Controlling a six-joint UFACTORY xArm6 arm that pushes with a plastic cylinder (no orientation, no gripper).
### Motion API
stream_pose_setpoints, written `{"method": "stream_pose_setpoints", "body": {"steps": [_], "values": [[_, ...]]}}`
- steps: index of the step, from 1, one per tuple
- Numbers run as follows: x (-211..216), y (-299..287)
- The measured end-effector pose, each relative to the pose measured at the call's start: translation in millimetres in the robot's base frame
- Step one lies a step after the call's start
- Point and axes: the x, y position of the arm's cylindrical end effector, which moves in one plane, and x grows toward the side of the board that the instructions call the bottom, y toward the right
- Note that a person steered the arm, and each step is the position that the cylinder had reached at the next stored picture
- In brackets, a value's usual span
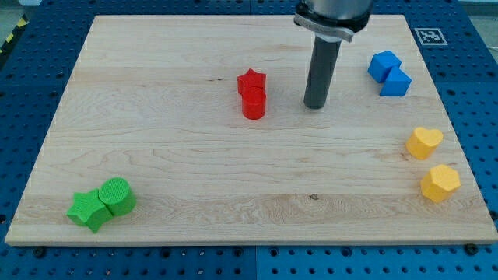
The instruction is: Touch the right side of blue cube
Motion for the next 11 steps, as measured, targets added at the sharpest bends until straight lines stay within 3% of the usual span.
{"method": "stream_pose_setpoints", "body": {"steps": [1,3,6,7,8,11], "values": [[22,8],[26,18],[8,152],[-4,185],[-48,208],[-112,190]]}}
